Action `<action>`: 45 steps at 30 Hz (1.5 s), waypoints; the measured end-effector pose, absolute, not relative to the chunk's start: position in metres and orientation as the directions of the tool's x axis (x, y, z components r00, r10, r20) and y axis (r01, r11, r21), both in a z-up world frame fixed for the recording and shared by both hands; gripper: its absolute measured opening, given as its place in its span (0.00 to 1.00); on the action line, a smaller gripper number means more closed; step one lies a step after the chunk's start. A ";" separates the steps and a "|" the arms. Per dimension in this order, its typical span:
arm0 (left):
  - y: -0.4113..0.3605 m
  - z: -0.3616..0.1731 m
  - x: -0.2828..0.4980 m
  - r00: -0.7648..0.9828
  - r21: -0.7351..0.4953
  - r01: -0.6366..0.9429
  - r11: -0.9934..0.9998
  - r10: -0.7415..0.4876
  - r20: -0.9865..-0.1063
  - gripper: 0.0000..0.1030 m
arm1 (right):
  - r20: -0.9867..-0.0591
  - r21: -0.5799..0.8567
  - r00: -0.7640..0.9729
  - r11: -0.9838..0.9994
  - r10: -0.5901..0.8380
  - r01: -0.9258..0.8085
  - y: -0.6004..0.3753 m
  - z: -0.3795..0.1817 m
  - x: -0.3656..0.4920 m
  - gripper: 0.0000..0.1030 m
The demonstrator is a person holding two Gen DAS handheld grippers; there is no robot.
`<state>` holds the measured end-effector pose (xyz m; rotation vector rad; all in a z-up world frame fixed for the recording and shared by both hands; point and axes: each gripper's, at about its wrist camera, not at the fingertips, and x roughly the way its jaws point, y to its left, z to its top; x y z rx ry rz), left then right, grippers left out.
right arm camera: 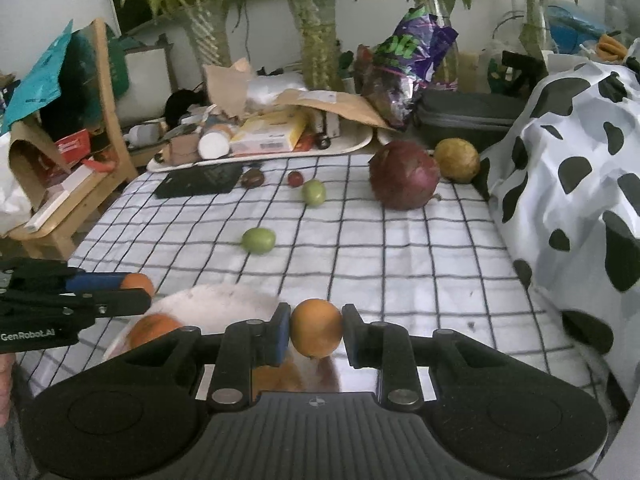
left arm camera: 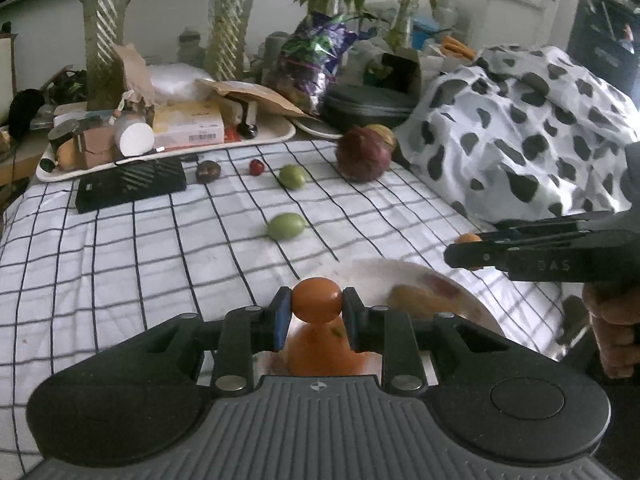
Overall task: Organize fruits
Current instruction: 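Carry the small fruit in left tool over the plate while right tool carries the tangerine, then open both tools to drop the small fruits onto the plate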
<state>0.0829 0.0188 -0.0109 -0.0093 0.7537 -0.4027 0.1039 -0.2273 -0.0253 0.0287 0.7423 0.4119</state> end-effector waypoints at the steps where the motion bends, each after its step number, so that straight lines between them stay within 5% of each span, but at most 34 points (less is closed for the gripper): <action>1: 0.017 -0.011 0.079 0.654 -0.149 0.356 0.922 -0.360 -0.665 0.26 | -0.651 0.171 0.658 0.918 0.378 -0.359 -0.226 -0.025 0.099 0.28; 20: 0.001 -0.015 0.031 0.584 -0.151 0.390 0.908 -0.371 -0.722 0.26 | -0.716 0.159 0.561 0.879 0.415 -0.449 -0.199 -0.034 0.038 0.28; 37: -0.004 -0.038 0.041 0.496 -0.094 0.338 0.936 -0.262 -0.828 0.27 | -0.783 0.126 0.503 0.885 0.366 -0.447 -0.197 -0.049 0.038 0.28; 38: -0.003 -0.038 0.042 0.494 -0.096 0.332 0.939 -0.259 -0.830 0.27 | -0.784 0.124 0.503 0.886 0.364 -0.447 -0.197 -0.050 0.038 0.30; 40: 0.000 -0.038 0.043 0.491 -0.112 0.325 0.939 -0.269 -0.828 0.32 | -0.779 0.118 0.513 0.888 0.360 -0.445 -0.197 -0.049 0.037 0.56; 42: 0.000 -0.036 0.043 0.500 -0.126 0.327 0.937 -0.284 -0.818 0.46 | -0.765 0.110 0.534 0.890 0.361 -0.443 -0.197 -0.045 0.036 0.69; 45: -0.001 -0.033 0.041 0.516 -0.118 0.327 0.938 -0.281 -0.809 0.53 | -0.752 0.111 0.547 0.888 0.368 -0.445 -0.198 -0.043 0.035 0.76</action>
